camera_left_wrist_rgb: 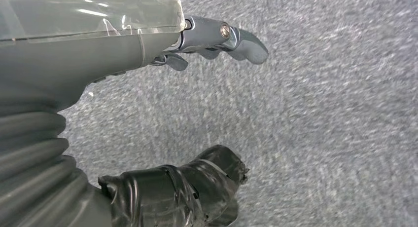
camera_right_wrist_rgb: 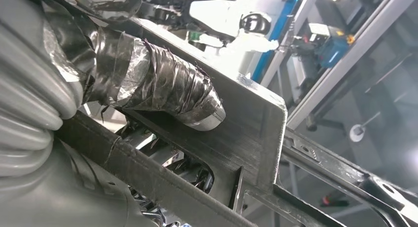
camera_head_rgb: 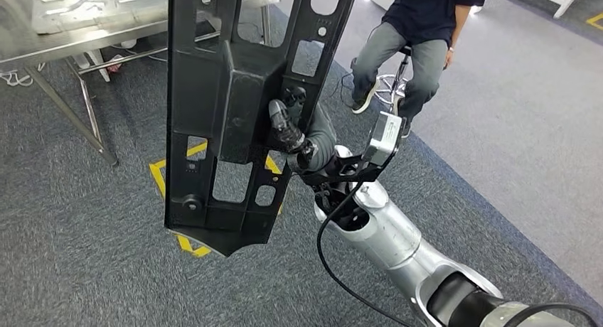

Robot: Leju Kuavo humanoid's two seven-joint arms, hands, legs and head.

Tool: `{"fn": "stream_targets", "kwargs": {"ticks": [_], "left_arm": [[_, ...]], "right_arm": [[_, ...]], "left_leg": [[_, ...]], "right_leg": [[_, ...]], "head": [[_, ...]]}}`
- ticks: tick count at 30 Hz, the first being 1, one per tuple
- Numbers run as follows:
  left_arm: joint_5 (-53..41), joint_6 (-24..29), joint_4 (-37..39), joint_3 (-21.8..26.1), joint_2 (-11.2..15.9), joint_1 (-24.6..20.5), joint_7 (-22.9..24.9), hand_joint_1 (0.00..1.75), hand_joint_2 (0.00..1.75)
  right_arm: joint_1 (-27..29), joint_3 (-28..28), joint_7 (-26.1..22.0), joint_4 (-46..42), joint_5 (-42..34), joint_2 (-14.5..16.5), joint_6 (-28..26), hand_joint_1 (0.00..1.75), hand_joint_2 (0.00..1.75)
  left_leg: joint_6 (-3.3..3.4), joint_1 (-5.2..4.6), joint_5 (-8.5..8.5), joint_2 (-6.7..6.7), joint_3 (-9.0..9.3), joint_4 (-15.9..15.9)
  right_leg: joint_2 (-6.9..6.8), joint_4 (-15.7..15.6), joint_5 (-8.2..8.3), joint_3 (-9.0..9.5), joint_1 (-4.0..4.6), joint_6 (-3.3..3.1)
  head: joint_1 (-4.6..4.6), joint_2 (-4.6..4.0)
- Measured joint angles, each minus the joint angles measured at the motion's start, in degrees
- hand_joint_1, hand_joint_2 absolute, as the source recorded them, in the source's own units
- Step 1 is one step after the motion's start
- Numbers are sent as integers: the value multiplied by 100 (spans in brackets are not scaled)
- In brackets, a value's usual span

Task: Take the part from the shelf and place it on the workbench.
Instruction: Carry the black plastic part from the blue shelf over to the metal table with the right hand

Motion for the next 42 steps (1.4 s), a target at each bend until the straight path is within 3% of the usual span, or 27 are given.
{"fn": "stream_targets", "kwargs": {"ticks": [2, 3, 5, 7, 8, 12, 14, 16, 18, 20, 22, 24, 28, 29, 31, 32, 33, 34, 35, 37, 39, 42], "left_arm": [[4, 0, 0, 0, 0, -2, 0, 0, 175], [7, -1, 0, 0, 0, 3, 0, 0, 175], [11, -1, 0, 0, -2, 11, -1, 0, 175], [15, -2, 0, 0, -4, 8, -1, 0, 175], [16, -2, 0, 0, -5, 2, -1, 0, 175], [28, -9, 0, 0, -8, 7, -6, 0, 175], [32, -14, 0, 0, -13, 3, -9, 0, 175], [36, -16, 0, 0, -12, -5, -10, 0, 175], [39, -17, 0, 0, -10, 12, -10, 0, 175], [39, -17, 0, 0, -11, 27, -10, 0, 175], [39, -17, 0, 0, -11, 23, -10, 0, 175], [40, -22, 0, 0, -11, 9, -9, 0, 175], [40, -48, 0, 0, -11, 15, -9, 0, 175], [40, -55, 0, 0, -11, 10, -9, 0, 175], [39, -65, 0, 0, -11, -2, -7, 0, 175], [40, -67, 0, 0, -10, -4, -5, 0, 175], [40, -67, 0, 0, -10, -1, -2, 0, 175], [41, -68, 0, 0, -9, 2, 0, 0, 175], [42, -69, 0, 0, -10, 4, 2, 0, 175], [40, -74, 0, 0, -15, 2, 2, 0, 175], [40, -81, 0, 0, -18, -11, 6, 0, 175], [40, -85, 0, 0, -18, -21, 9, 0, 175]], "right_arm": [[25, 0, -2, 4, 0, 0, -4, 175, 175], [36, -1, -3, 7, 0, -2, -6, 175, 175], [41, -2, -3, 14, 0, -7, -8, 175, 175], [33, -2, -8, 17, 0, -8, -8, 175, 175], [32, -2, -10, 16, 0, -7, -8, 175, 175], [28, -11, -19, 18, 1, -10, -13, 175, 175], [18, -15, -22, 19, 1, -7, -17, 175, 175], [18, -15, -22, 21, 0, -3, -25, 175, 175], [33, -15, -21, 29, 0, -3, -32, 175, 175], [39, -15, -22, 37, 0, -3, -38, 175, 175], [32, -16, -26, 40, 2, -3, -44, 175, 175], [24, -17, -40, 44, 6, -3, -58, 175, 175], [10, -36, -80, 47, 0, -4, -77, 175, 175], [4, -56, -86, 47, -2, -5, -77, 175, 175], [5, -99, -98, 50, -8, -5, -81, 175, 175], [12, -112, -103, 55, -11, -6, -85, 175, 175], [21, -121, -106, 61, -13, -7, -90, 175, 175], [27, -132, -107, 67, -13, -9, -93, 175, 175], [28, -149, -107, 72, -13, -11, -95, 175, 175], [19, -192, -111, 77, -13, -12, -93, 175, 175], [8, -216, -118, 81, -13, -11, -91, 175, 175], [11, -246, -122, 87, -13, -16, -91, 175, 175]], "left_leg": [[41, -15, -56, -19, 45, 11], [45, -22, -90, -36, 72, 24], [25, -25, -179, -74, 138, 75], [-21, -41, -270, -98, 155, 142], [-49, -46, -296, -104, 146, 162], [-173, -48, -375, -92, 160, 174], [-240, -31, -549, -56, 1, 543], [-295, -12, -789, -26, -414, 1279], [-319, 0, -753, -11, -739, 1670], [-310, 9, -338, -4, -666, 1253], [-275, -4, 11, 10, -365, 534], [-216, -38, 50, 17, -183, 170], [-88, -29, -19, 2, -61, 43], [-50, -18, -33, 1, -14, 15], [20, -31, -90, 0, 51, 7], [42, -39, -124, -3, 79, 13], [52, -46, -163, -10, 115, 23], [52, -50, -204, -19, 154, 37], [45, -51, -255, -32, 202, 59], [7, -61, -363, -50, 269, 111], [-50, -70, -430, -57, 267, 148], [-141, -71, -476, -52, 285, 122]], "right_leg": [[18, 618, -110, -450, 5, -2], [20, 638, -1, -539, 3, -7], [27, 43, 485, -392, 4, -36], [49, -611, 785, -130, 13, -76], [60, -767, 810, -64, 22, -92], [65, -876, 748, 37, 15, -195], [54, -930, 727, 128, -13, -247], [44, -938, 681, 188, -14, -272], [43, -932, 618, 250, -16, -271], [47, -927, 548, 337, -18, -259], [46, -932, 476, 424, -9, -219], [44, -954, 431, 462, 2, -156], [36, -852, 321, 443, 5, -32], [39, -629, 230, 332, 6, -12], [42, 123, -4, -115, 4, 9], [43, 455, -65, -348, 5, 16], [42, 615, -18, -508, 4, 18], [42, 539, 142, -547, 4, 13], [42, 260, 391, -483, 5, -2], [47, -413, 785, -238, 24, -51], [58, -754, 826, -91, 48, -105], [73, -867, 751, -12, 40, -181]], "head": [[1, 0], [1, 0], [3, 0], [-7, 1], [-11, 2], [-20, 0], [-36, 0], [-45, 0], [-45, 0], [-45, 0], [-51, 0], [-64, 0], [-58, 0], [-49, 0], [-39, 0], [-37, 0], [-36, 0], [-36, 0], [-34, 0], [-42, 0], [-54, 1], [-52, 0]]}}
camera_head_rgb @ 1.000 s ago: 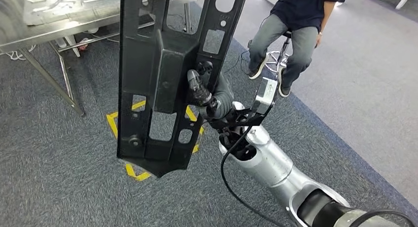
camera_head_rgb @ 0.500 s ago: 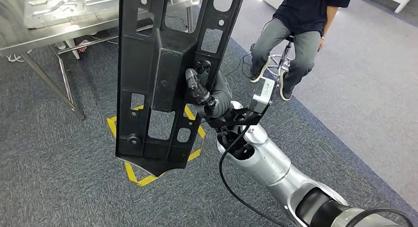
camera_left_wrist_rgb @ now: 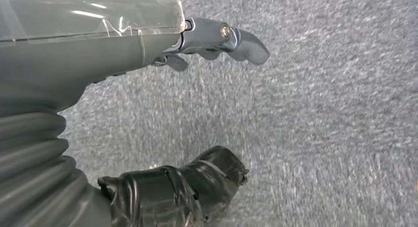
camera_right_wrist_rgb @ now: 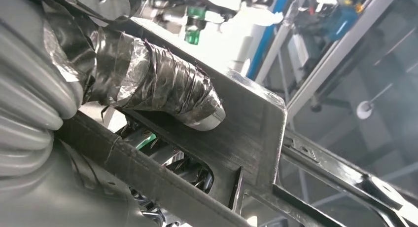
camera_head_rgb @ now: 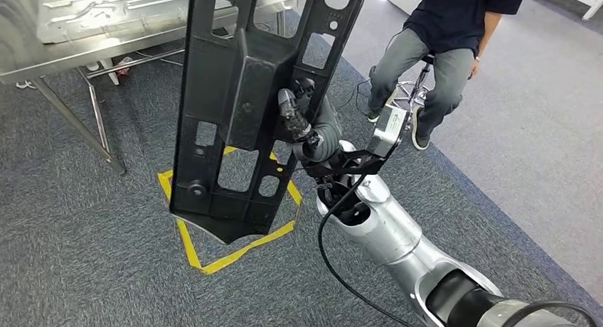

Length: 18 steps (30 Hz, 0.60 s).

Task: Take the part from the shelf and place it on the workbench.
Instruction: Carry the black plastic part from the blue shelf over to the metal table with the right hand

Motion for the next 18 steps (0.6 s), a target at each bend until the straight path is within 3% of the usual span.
{"fn": "stream_targets", "kwargs": {"ticks": [2, 5, 6, 7, 9, 10, 11, 15, 16, 18], "left_arm": [[-2, 1, 0, 0, -5, -8, -3, 0, 175], [-2, 0, 1, 0, -4, -10, -2, 0, 175], [-1, -1, 1, 0, -3, 3, -1, 0, 175], [-1, -3, 1, 0, -2, 16, -1, 0, 175], [-4, -12, 1, 0, -1, 28, -3, 0, 175], [-5, -16, 1, 0, 0, 28, -5, 0, 175], [-7, -17, 1, 0, 3, 22, -9, 0, 175], [-5, -10, 2, 0, 13, 11, -17, 0, 175], [-3, -7, 2, 0, 13, 20, -20, 0, 175], [0, -1, 2, 0, 13, 31, -28, 0, 175]], "right_arm": [[-14, -34, -4, 3, -3, -4, -2, 175, 175], [-19, -77, -10, 9, -17, -3, -11, 175, 175], [-11, -89, -9, 14, -22, -3, -16, 175, 175], [-5, -101, -8, 19, -28, -3, -20, 175, 175], [-8, -125, -4, 25, -32, -3, -25, 175, 175], [-15, -138, -2, 25, -33, -3, -32, 175, 175], [-25, -150, 1, 25, -33, -3, -40, 175, 175], [-21, -207, 25, 25, -33, -3, -106, 175, 175], [-15, -220, 35, 24, -33, -3, -121, 175, 175], [-17, -239, 49, 23, -35, 1, -153, 175, 175]], "left_leg": [[-73, 14, -129, 21, -104, 253], [-157, 70, -386, 41, -712, 1247], [-176, 84, -339, 42, -877, 1425], [-189, 97, -183, 43, -946, 1399], [-193, 115, 325, 52, -799, 805], [-186, 106, 494, 56, -677, 497], [-163, 87, 554, 59, -545, 223], [13, 42, 373, 51, -290, -84], [55, 53, 348, 45, -217, -129], [132, 69, 285, 40, -68, -179]], "right_leg": [[-5, -80, -26, 112, -34, -55], [-19, -112, -126, 259, -42, -98], [-17, -110, -173, 310, -45, -94], [-13, -107, -222, 368, -50, -85], [-8, -103, -331, 509, -64, -52], [-7, -112, -380, 569, -65, -26], [-7, -121, -422, 612, -66, 7], [-18, -85, -420, 673, -65, 143], [-22, 50, -408, 628, -66, 165], [-26, 579, -493, 302, -66, 188]], "head": [[-3, 0], [-7, 0], [-8, 0], [-8, 0], [-8, 0], [-14, 0], [-23, 0], [-23, 0], [-19, 0], [-3, 0]]}}
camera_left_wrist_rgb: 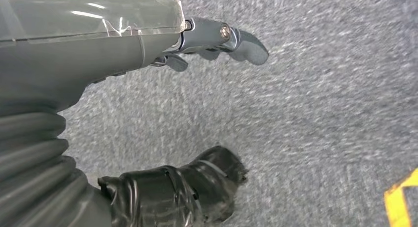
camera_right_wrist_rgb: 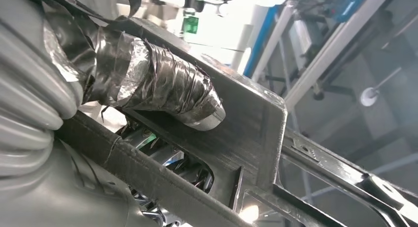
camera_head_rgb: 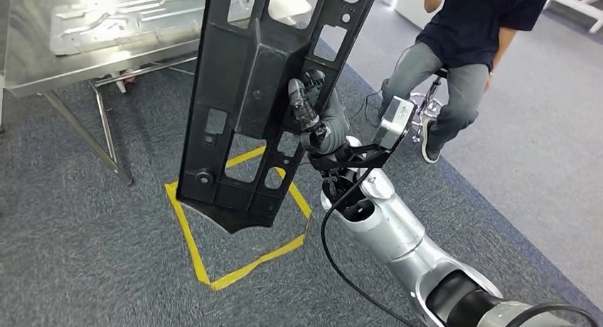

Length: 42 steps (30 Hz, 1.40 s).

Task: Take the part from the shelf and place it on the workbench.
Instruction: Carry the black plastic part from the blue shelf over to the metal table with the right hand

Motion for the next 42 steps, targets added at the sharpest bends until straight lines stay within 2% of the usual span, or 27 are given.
{"fn": "stream_targets", "kwargs": {"ticks": [2, 4, 5, 6, 7, 8, 9, 10, 13, 15, 18, 19, 20, 21, 23, 24, 25, 27, 28, 30, 33, 35, 36, 38, 39, 40, 42], "left_arm": [[8, 3, 0, 0, 0, 2, -10, 0, 175], [19, 5, 0, 0, 0, 16, -16, 0, 175], [21, 5, 0, 0, -1, 25, -17, 0, 175], [22, 5, 0, 0, -3, 30, -19, 0, 175], [22, 5, 1, 0, -5, 35, -21, 0, 175], [22, 5, 1, 0, -7, 34, -22, 0, 175], [22, 5, 2, 0, -8, 28, -23, 0, 175], [22, 5, 2, 0, -8, 25, -25, 0, 175], [22, 10, 3, 0, -7, 9, -29, 0, 175], [22, 11, 3, 0, -10, -1, -31, 0, 175], [22, 11, 3, 0, -13, 7, -33, 0, 175], [23, 11, 3, 0, -13, 21, -33, 0, 175], [23, 11, 4, 0, -12, 35, -33, 0, 175], [23, 11, 4, 0, -11, 48, -32, 0, 175], [24, 11, 11, 0, -8, 66, -32, 0, 175], [24, 11, 16, 0, -5, 74, -31, 0, 175], [24, 11, 21, 0, -2, 83, -29, 0, 175], [26, 14, 25, 0, 3, 80, -25, 0, 175], [26, 16, 25, 0, 4, 69, -24, 0, 175], [26, 18, 25, 0, 4, 34, -24, 0, 175], [38, 18, 26, 2, 6, 16, -24, 0, 175], [44, 20, 26, 2, 4, 36, -25, 0, 175], [44, 27, 26, 2, 2, 45, -26, 0, 175], [43, 52, 27, 2, -2, 46, -33, 0, 175], [43, 68, 27, 2, -3, 35, -38, 0, 175], [42, 79, 28, 2, -2, 25, -43, 0, 175], [39, 91, 28, 2, -1, 5, -46, 0, 175]], "right_arm": [[24, -18, 14, 2, -20, 3, -54, 175, 175], [65, -38, 27, 9, -57, 3, -104, 175, 175], [76, -48, 29, 13, -72, 4, -115, 175, 175], [80, -58, 31, 16, -79, 4, -121, 175, 175], [80, -70, 32, 22, -81, 5, -125, 175, 175], [79, -80, 32, 27, -81, 5, -128, 175, 175], [83, -89, 32, 30, -80, 5, -131, 175, 175], [88, -95, 34, 33, -80, 5, -135, 175, 175], [90, -117, 37, 33, -80, 4, -145, 175, 175], [80, -130, 34, 33, -81, 5, -142, 175, 175], [90, -131, 38, 35, -81, 7, -132, 175, 175], [95, -131, 39, 36, -81, 7, -132, 175, 175], [97, -131, 39, 37, -81, 7, -132, 175, 175], [97, -131, 39, 37, -81, 7, -132, 175, 175], [98, -130, 39, 44, -81, 8, -130, 175, 175], [98, -129, 38, 50, -81, 9, -130, 175, 175], [102, -129, 40, 56, -83, 11, -134, 175, 175], [99, -131, 39, 60, -93, 13, -153, 175, 175], [94, -134, 38, 57, -104, 13, -167, 175, 175], [74, -144, 29, 50, -138, 15, -184, 175, 175], [88, -158, 27, 49, -178, 23, -213, 175, 175], [109, -167, 27, 54, -189, 22, -244, 175, 175], [112, -171, 27, 55, -193, 22, -258, 175, 175], [116, -178, 27, 64, -199, 22, -276, 175, 175], [120, -181, 30, 73, -204, 22, -282, 175, 175], [125, -184, 33, 80, -215, 22, -287, 175, 175], [129, -189, 40, 91, -249, 22, -292, 175, 175]], "left_leg": [[52, -5, -98, -6, 123, -7], [56, -8, -222, -27, 274, -7], [43, -8, -295, -39, 367, -7], [26, -8, -372, -48, 466, -6], [4, -11, -455, -53, 543, -4], [-24, -16, -535, -60, 612, 2], [-57, -24, -600, -60, 642, 3], [-94, -31, -641, -58, 673, 9], [-185, -23, -528, -40, 556, 375], [-240, -11, -508, -25, 204, 957], [-300, 2, -960, -9, -406, 1591], [-302, 6, -1090, -6, -534, 1589], [-297, 9, -1098, -3, -595, 1448], [-276, 10, -942, -1, -607, 1197], [-207, -15, -201, 0, -592, 563], [-169, -38, 68, -3, -564, 364], [-133, -60, 242, -8, -534, 251], [-75, -76, 172, -21, -404, 213], [-50, -68, 160, -23, -312, 164], [3, -52, 91, -24, -122, 91], [49, -43, -59, -30, 49, 64], [40, -41, -197, -48, 200, 65], [23, -37, -274, -56, 293, 66], [-29, -36, -443, -66, 453, 83], [-62, -43, -516, -71, 503, 84], [-97, -55, -576, -71, 533, 67], [-153, -67, -617, -69, 603, 43]], "right_leg": [[1, 670, -221, -519, 14, 22], [0, 887, -325, -876, 14, 40], [-1, 716, -220, -917, 14, 41], [-3, 415, 7, -886, 16, 27], [-6, 34, 366, -832, 21, 0], [-9, -280, 628, -791, 37, -30], [-6, -479, 830, -755, 53, -68], [2, -578, 922, -737, 67, -106], [24, -600, 785, -597, 59, -217], [22, -639, 685, -448, 41, -272], [26, -663, 490, -199, 41, -301], [31, -663, 414, -100, 41, -299], [37, -663, 335, 8, 42, -293], [42, -664, 255, 119, 43, -284], [51, -661, 93, 302, 50, -250], [63, -655, 20, 366, 54, -219], [76, -635, -30, 427, 58, -183], [92, -521, -20, 498, 66, -107], [85, -386, 16, 476, 59, -80], [68, 59, 8, 225, 48, -43], [58, 831, -359, -440, 36, -9], [53, 849, -466, -717, 28, 11], [48, 613, -314, -737, 26, 12], [29, -61, 311, -691, 28, -3], [25, -305, 552, -660, 36, -27], [30, -446, 706, -641, 46, -59], [52, -507, 676, -581, 55, -141]], "head": [[12, 0], [14, 0], [15, 0], [16, 0], [19, 0], [6, 0], [-2, 0], [-8, 0], [-9, 1], [-11, 1], [-14, 0], [-15, 0], [-16, 0], [-16, 0], [-16, 0], [-16, 0], [-17, 0], [-16, 0], [-14, 0], [-7, 0], [8, 0], [12, 0], [14, 0], [10, 0], [10, 0], [11, 0], [16, 0]]}}
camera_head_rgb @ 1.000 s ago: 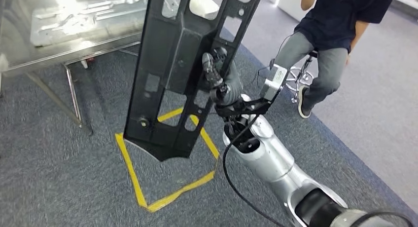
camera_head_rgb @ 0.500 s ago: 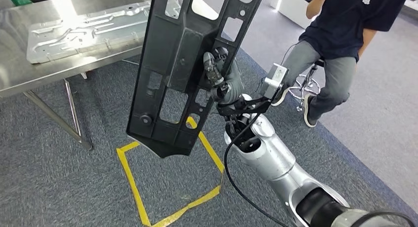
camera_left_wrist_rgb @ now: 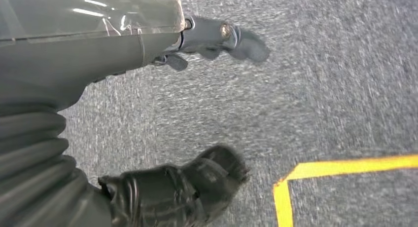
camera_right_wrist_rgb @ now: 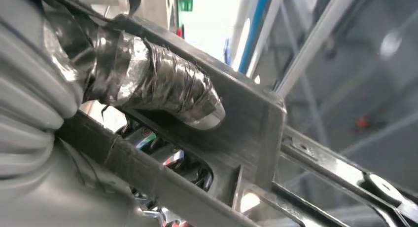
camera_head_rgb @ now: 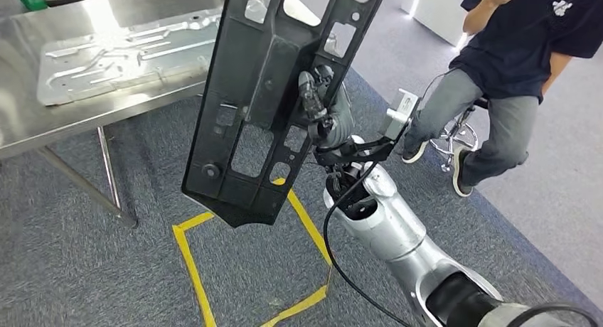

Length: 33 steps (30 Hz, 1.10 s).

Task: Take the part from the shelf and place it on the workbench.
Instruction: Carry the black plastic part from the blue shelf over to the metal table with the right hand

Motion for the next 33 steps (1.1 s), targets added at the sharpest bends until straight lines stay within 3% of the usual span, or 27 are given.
{"fn": "stream_targets", "kwargs": {"ticks": [2, 3, 5, 7, 8, 9, 10, 12, 13, 14, 16, 18, 21, 23, 24, 25, 27, 29, 31, 33], "left_arm": [[-5, 3, 0, 0, 1, -15, 1, 0, 175], [-8, 3, 0, 0, 1, -28, 2, 0, 175], [-11, 4, 0, 0, 1, -44, 3, 0, 175], [-12, 4, 0, 0, 0, -32, 4, 0, 175], [-13, 3, 0, 0, -1, -22, 5, 0, 175], [-13, 3, 0, 0, -1, -13, 6, 0, 175], [-13, 3, 0, 0, -1, -9, 6, 0, 175], [-13, 3, 5, 0, 16, 1, 10, 0, 175], [-13, 3, 9, 0, 27, 10, 13, 0, 175], [-11, 3, 13, 0, 39, 19, 18, 0, 175], [-10, 3, 15, 0, 45, 13, 25, 0, 175], [-10, 2, 15, 0, 45, -24, 28, 0, 175], [2, -2, 15, 0, 44, -59, 26, 0, 175], [18, -4, 15, 0, 43, -37, 25, 0, 175], [24, -4, 15, 0, 41, -20, 24, 0, 175], [29, -5, 15, 0, 38, -5, 24, 0, 175], [36, -5, 16, 0, 30, -2, 23, 0, 175], [49, -5, 17, 0, 29, -19, 23, 0, 175], [69, -4, 17, 0, 37, -31, 25, 0, 175], [86, -3, 17, 0, 44, -34, 23, 0, 175]], "right_arm": [[-7, -10, -1, 4, -29, -3, -1, 175, 175], [-13, -16, -2, 5, -34, -4, 2, 175, 175], [-15, -22, -2, 10, -35, -4, 7, 175, 175], [-13, -22, -1, 27, -37, -4, 10, 175, 175], [-13, -22, -1, 38, -39, -4, 10, 175, 175], [-14, -23, -1, 47, -43, -4, 10, 175, 175], [-15, -23, -1, 52, -45, -4, 10, 175, 175], [-19, -26, 0, 67, -48, -3, 11, 175, 175], [-21, -26, 0, 76, -48, -3, 12, 175, 175], [-22, -27, 2, 86, -48, -2, 13, 175, 175], [-37, -31, 1, 94, -50, -2, 13, 175, 175], [-81, -48, -3, 94, -55, -3, 12, 175, 175], [-103, -75, -9, 89, -62, -2, 10, 175, 175], [-65, -78, -8, 89, -63, -1, 8, 175, 175], [-53, -79, -8, 90, -63, -2, 7, 175, 175], [-48, -80, -8, 91, -63, -2, 6, 175, 175], [-45, -83, -8, 94, -63, -2, 4, 175, 175], [-42, -87, -4, 103, -62, -2, 1, 175, 175], [-47, -88, -1, 106, -63, -3, -6, 175, 175], [-54, -88, -5, 103, -66, -4, -10, 175, 175]], "left_leg": [[-52, 13, 38, 23, -37, 182], [-83, 20, 48, 38, -172, 412], [-141, 30, -63, 64, -631, 1083], [-155, 31, -358, 69, -1084, 1543], [-136, 24, -445, 69, -1221, 1554], [-95, 12, -408, 69, -1289, 1407], [-28, -12, -203, 68, -1295, 1128], [170, -115, 506, 29, -1246, 498], [265, -185, 751, -16, -1206, 281], [338, -235, 896, -64, -1159, 152], [382, -255, 895, -110, -1005, 36], [366, -212, 894, -87, -837, -37], [353, -170, 787, -54, -694, -58], [334, -140, 683, -45, -598, -50], [316, -124, 620, -45, -530, -43], [293, -107, 549, -46, -452, -32], [233, -84, 387, -51, -308, 15], [164, -85, 250, -59, -249, 50], [98, -93, 210, -56, -244, 115], [26, -81, 242, -10, -331, 377]], "right_leg": [[12, -40, -61, 99, -15, -71], [13, -54, -98, 162, -24, -100], [10, -85, -194, 305, -24, -130], [8, -109, -320, 485, -10, -143], [9, -116, -394, 594, 4, -149], [11, -123, -472, 712, 25, -156], [11, -131, -548, 831, 48, -163], [35, -160, -684, 1018, 74, -159], [53, -176, -745, 1087, 76, -142], [76, -172, -778, 1154, 81, -124], [99, -99, -782, 1235, 100, -89], [72, 197, -785, 1130, 115, -43], [14, 1086, -1115, 505, 82, 60], [3, 1392, -1335, 117, 46, 105], [-2, 1303, -1301, 34, 30, 122], [-5, 1049, -1122, 26, 15, 139], [-13, 375, -513, 95, -9, 157], [-26, 31, -162, 164, -3, 89], [-31, 4, -174, 231, 4, -23], [-28, -28, -212, 329, -11, -94]], "head": [[-2, 1], [-1, 1], [-4, 0], [-3, 0], [-4, 0], [-4, 0], [-5, 0], [3, 0], [4, 0], [5, 0], [5, 0], [14, 0], [21, 0], [21, 0], [22, 0], [23, 0], [14, 0], [11, 0], [12, 0], [3, 0]]}}
